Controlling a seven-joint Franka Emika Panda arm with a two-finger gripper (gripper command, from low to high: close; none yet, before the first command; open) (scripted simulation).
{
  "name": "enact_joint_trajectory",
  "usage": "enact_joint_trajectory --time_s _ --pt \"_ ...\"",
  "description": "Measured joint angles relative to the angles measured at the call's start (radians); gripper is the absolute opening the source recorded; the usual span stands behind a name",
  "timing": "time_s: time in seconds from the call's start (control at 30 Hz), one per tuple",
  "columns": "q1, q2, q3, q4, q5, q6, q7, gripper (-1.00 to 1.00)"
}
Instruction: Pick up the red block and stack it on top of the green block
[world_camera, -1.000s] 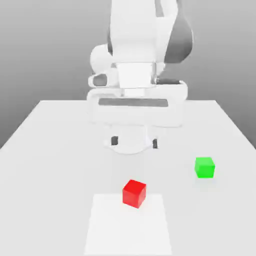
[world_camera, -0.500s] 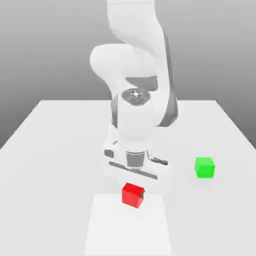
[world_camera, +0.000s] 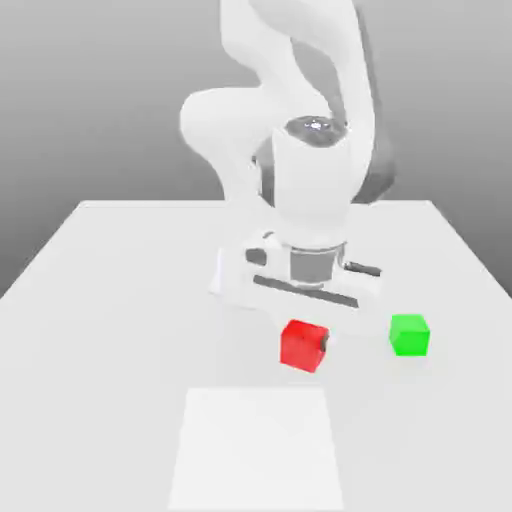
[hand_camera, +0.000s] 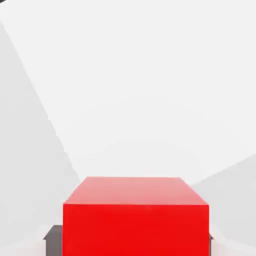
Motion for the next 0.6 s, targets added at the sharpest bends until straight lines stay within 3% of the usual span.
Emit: enact_joint_trajectory --time_s 0.27,0.6 --pt "0.304 -0.129 0.256 -0.014 0.182 -0.105 0.319 -1.0" --pt "0.279 -0.083 0.316 -0.009 0.138 -0.043 0.388 -1.0"
